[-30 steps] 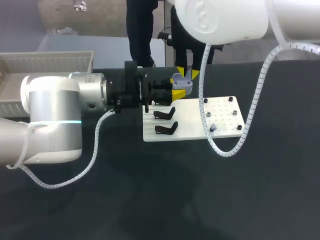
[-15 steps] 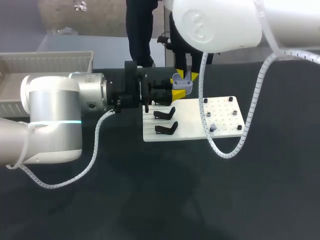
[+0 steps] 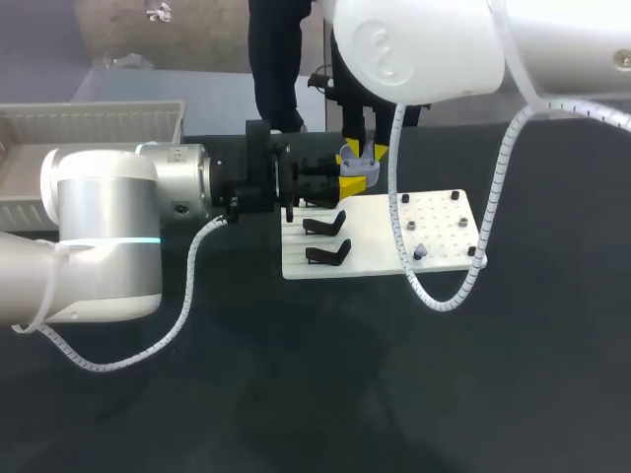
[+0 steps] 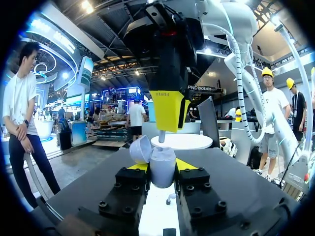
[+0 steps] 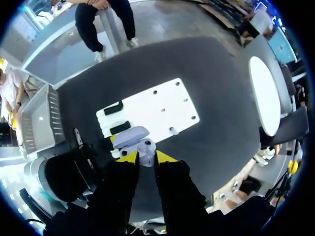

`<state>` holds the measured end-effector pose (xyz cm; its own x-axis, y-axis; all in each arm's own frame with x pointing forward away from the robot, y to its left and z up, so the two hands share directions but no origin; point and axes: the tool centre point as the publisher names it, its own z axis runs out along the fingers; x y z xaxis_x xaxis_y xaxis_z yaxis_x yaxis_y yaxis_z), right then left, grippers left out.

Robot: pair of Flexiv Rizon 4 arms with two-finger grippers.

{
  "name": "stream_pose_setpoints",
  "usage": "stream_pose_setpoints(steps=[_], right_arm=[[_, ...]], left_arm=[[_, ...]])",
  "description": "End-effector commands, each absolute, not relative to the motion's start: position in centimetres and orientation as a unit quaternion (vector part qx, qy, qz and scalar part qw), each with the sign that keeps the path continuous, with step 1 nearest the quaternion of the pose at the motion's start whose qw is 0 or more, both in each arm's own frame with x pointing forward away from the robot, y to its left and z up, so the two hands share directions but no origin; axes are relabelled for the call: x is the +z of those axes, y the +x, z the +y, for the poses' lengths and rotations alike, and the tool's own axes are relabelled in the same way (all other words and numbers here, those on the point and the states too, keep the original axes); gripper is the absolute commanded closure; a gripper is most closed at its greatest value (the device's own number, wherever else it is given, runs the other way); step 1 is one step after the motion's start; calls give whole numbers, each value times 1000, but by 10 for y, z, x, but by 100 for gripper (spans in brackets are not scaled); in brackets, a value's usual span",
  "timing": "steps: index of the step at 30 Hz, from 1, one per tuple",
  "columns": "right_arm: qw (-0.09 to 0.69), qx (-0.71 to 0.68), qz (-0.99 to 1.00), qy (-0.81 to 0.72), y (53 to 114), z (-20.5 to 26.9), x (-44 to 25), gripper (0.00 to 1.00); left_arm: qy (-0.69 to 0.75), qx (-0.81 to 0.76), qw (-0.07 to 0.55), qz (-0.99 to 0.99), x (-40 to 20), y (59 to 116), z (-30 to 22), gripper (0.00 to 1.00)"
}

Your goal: Pick up each earbud case from the left stands, insert the matching earbuds, close the lid, and place the case in the box.

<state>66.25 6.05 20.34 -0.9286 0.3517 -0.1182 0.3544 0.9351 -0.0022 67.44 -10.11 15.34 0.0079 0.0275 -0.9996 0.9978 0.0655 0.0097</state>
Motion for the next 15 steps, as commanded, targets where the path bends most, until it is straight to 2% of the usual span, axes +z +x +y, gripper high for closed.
stream_pose_setpoints(steps=[1, 15], right_arm=[[55, -14, 982, 181, 664, 62, 201, 100], [52, -13, 982, 182, 666, 61, 197, 100]], left_arm=[[491, -474, 514, 520, 153, 674, -101, 100], [491, -474, 514, 520, 153, 674, -101, 100]])
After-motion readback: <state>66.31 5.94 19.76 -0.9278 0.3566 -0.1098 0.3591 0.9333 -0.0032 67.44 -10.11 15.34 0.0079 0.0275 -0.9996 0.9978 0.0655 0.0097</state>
